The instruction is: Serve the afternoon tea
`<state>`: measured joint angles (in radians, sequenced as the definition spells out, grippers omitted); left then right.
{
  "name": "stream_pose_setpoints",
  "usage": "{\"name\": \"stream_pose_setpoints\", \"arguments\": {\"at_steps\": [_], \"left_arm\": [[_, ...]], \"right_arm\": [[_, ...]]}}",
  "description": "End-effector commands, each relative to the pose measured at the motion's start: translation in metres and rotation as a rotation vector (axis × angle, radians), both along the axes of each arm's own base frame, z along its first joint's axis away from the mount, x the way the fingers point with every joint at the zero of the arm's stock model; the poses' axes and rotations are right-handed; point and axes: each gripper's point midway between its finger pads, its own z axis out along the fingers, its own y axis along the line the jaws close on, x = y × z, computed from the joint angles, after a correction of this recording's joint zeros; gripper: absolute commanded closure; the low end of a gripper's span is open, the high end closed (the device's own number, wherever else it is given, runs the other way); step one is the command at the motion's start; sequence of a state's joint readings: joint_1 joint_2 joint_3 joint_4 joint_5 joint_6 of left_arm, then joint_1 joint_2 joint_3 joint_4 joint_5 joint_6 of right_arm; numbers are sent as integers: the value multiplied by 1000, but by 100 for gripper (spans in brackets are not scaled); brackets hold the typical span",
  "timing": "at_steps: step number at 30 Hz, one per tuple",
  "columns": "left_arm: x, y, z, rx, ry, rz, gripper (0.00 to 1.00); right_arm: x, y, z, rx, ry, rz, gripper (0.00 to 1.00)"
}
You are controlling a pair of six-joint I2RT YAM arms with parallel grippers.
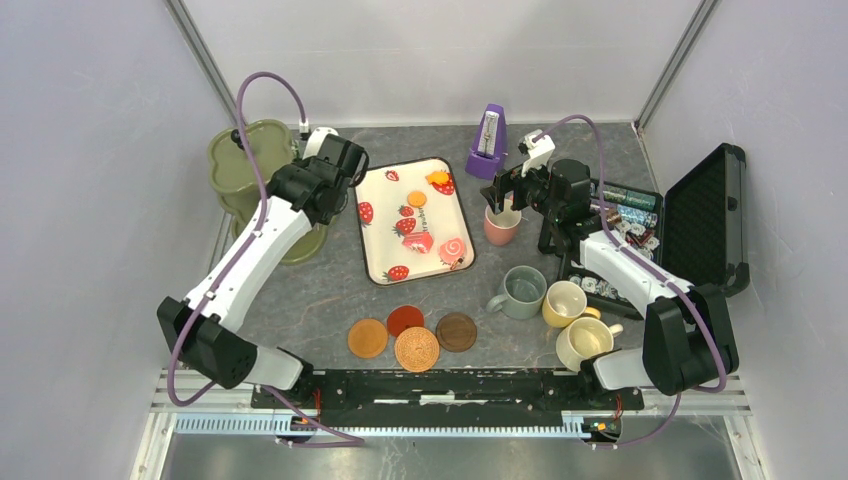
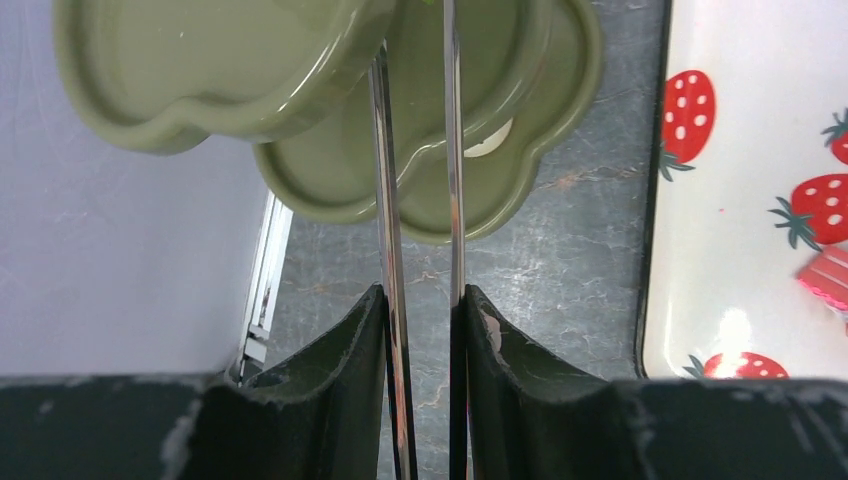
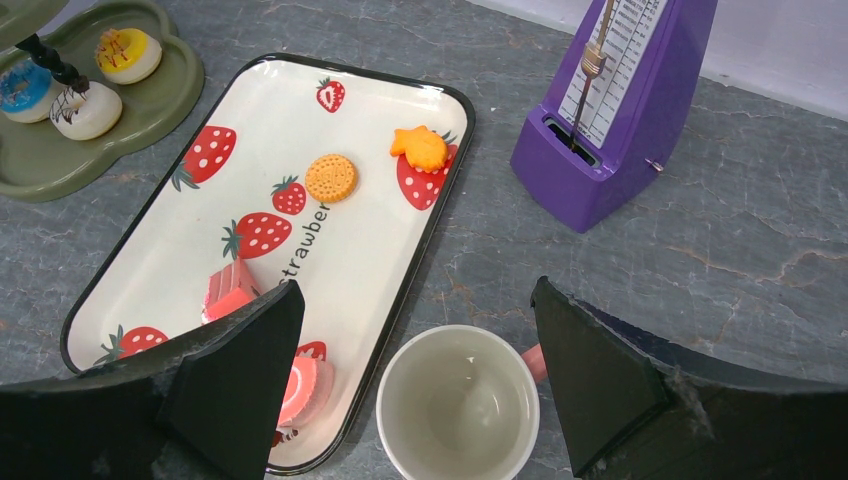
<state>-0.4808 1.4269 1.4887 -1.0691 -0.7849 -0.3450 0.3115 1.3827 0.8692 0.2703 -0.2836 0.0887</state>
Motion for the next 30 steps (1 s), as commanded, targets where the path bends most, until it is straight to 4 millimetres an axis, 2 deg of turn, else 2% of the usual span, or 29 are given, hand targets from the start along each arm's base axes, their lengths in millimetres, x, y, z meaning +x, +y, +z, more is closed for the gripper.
{"name": "stream_pose_setpoints", "arguments": {"at_steps": [1,10,18,25,30], "left_arm": [[-6,17,6,20,-22,34,76],[-9,31,-10,34,11,90,75],[-6,26,-23,4,35,88,69],[-5,21,-27,-19,48,75,63],[-6,22,-21,-26,31,74,58]], "right_arm": [[7,-1,33,20,-82,-6,8],[7,0,33,23,-81,-2,8],[7,0,34,22,-84,-4,8],[6,0,34,21,-83,-3,8],[7,-1,34,19,-83,-4,8]]}}
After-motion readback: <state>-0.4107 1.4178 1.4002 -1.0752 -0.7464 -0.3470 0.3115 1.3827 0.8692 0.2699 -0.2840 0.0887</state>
